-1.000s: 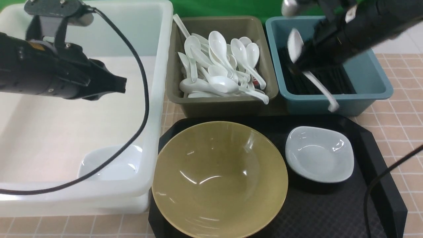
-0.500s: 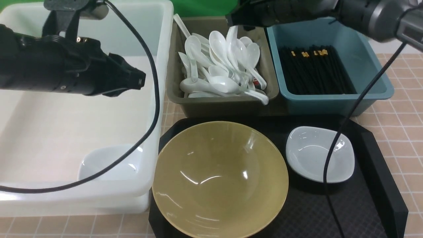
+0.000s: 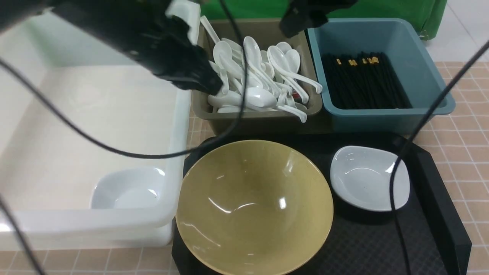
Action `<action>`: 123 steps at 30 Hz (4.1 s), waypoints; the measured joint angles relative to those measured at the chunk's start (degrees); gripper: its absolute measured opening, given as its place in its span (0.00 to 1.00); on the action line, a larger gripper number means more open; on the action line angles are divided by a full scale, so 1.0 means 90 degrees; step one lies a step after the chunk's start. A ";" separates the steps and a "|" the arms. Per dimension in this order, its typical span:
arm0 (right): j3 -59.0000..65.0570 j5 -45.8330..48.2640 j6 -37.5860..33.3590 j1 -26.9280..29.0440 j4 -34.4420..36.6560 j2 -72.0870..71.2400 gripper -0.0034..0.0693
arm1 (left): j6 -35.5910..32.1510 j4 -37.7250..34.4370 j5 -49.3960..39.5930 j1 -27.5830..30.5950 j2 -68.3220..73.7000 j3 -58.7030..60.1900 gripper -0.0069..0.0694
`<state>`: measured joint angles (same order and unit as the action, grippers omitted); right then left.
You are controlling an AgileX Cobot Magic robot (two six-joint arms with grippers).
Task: On brown table put chopsticks spoon bowls plates into blue grey white boxes.
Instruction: 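Grasp the large bowl on the tray by its rim, then place the tan bowl onto the bowl stack in the left bin with the left gripper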
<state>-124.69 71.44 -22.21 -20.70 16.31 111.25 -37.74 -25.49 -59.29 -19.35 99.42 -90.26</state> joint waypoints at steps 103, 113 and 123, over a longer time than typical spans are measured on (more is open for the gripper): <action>0.1490 -0.0714 -0.1851 -0.2856 -0.0708 -0.1844 0.11 | 0.0055 -0.2320 0.0812 0.6348 -0.0110 0.1982 0.69; 0.1490 -0.0708 -0.1851 -0.2856 -0.0714 -0.1844 0.11 | 0.1217 -0.1135 -0.0175 0.6311 -0.0882 0.0900 0.63; 0.1490 -0.0700 -0.1067 -0.2836 -0.1939 -0.1854 0.11 | 0.1608 -0.0321 -0.0253 0.5591 -0.1908 0.0729 0.19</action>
<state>-111.28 65.15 -31.81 -46.23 -1.14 94.57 -23.27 -28.38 -61.57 30.97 82.25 -83.70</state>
